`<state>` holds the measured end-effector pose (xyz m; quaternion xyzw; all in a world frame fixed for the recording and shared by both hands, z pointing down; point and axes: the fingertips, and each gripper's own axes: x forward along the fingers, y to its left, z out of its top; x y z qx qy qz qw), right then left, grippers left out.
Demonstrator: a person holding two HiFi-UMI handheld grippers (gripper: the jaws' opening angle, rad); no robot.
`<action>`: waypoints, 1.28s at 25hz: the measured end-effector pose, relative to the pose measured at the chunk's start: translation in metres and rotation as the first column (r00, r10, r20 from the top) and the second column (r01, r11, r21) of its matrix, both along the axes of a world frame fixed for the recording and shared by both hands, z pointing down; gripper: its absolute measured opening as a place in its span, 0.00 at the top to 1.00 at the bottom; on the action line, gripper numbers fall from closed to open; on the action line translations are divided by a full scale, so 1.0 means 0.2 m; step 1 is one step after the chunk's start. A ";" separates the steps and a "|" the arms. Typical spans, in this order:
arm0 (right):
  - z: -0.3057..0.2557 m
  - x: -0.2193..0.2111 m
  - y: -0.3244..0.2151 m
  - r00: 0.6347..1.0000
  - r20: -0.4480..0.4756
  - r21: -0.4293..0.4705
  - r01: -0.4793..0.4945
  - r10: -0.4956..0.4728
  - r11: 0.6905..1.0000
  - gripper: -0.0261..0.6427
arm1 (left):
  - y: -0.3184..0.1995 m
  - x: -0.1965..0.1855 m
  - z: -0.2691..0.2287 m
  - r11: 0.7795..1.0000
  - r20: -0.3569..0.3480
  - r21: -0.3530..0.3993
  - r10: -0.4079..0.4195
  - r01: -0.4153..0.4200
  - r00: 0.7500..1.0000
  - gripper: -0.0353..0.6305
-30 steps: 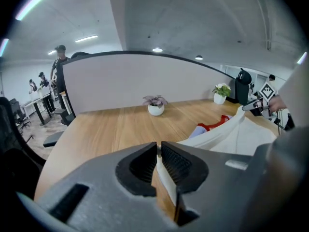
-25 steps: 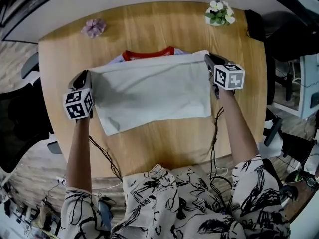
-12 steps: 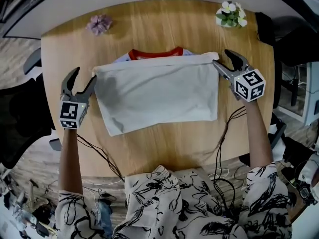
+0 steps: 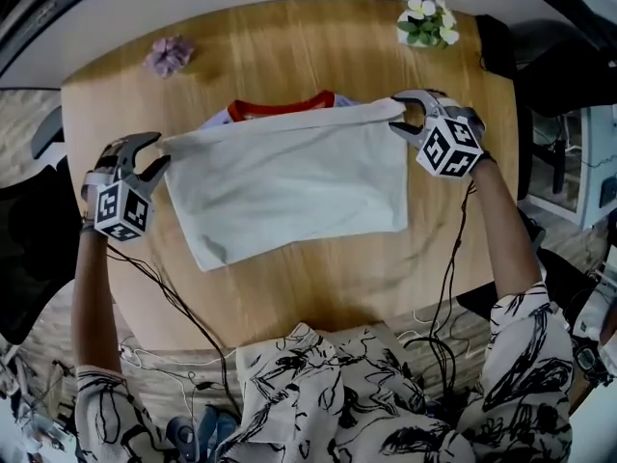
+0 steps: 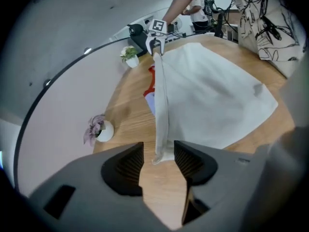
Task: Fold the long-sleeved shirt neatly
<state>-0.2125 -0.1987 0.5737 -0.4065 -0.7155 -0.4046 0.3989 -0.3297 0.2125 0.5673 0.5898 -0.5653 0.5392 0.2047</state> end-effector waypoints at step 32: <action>-0.18 -0.14 -0.41 0.625 -0.261 -0.489 -0.743 0.735 0.458 0.68 | 0.17 -0.28 -0.13 0.698 -0.353 0.251 -0.579 0.670 0.735 0.63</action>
